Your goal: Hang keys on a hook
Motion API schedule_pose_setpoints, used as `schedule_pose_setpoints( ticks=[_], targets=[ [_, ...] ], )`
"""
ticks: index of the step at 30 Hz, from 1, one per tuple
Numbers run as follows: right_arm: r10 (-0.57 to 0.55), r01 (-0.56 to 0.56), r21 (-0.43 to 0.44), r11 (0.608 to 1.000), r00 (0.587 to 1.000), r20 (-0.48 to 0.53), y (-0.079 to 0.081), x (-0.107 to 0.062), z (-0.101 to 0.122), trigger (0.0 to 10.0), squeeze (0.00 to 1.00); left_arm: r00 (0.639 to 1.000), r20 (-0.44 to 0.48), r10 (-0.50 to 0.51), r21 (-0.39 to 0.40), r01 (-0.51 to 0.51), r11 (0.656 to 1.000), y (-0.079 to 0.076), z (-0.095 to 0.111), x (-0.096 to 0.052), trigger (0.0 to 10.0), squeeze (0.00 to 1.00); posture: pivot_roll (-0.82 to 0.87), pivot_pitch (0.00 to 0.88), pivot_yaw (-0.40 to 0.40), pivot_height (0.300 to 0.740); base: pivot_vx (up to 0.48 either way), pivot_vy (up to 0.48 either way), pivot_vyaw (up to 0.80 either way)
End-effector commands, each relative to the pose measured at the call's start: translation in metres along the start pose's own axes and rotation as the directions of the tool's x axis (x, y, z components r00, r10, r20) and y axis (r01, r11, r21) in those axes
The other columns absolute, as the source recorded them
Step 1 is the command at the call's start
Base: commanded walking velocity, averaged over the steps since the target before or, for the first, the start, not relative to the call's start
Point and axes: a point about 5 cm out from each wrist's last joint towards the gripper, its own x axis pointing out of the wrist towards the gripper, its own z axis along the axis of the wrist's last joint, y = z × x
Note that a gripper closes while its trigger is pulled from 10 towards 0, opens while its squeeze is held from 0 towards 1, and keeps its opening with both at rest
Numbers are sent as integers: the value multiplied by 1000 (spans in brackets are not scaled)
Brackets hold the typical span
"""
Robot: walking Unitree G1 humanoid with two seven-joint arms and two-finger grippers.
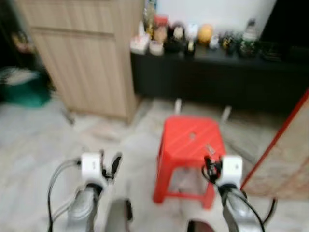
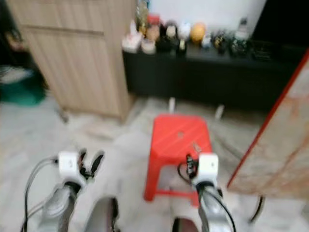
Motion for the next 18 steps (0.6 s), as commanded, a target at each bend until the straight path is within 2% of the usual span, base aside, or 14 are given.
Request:
schedule_pose_setpoints(
  ticks=[1, 15, 18],
  targets=[
    [7, -7, 5, 1000, 1000, 16, 1, 2, 5, 10000, 0, 999, 48, -23, 10, 23, 1000, -4, 13, 8, 10000, 0, 26, 0, -57, 599, 0, 0, 0],
    [13, -14, 22, 1000, 1000, 6, 1, 5, 1, 10000, 0, 998, 42, -51, 4, 51, 999, -12, 13, 11, 10000, 0, 25, 0, -57, 599, 0, 0, 0],
    [12, -12, 18, 1000, 1000, 5, 1, 5, 1, 10000, 0, 998, 44, -53, 4, 53, 999, -12, 14, 12, 10000, 0, 28, 0, -57, 599, 260, 0, 0]
  ],
)
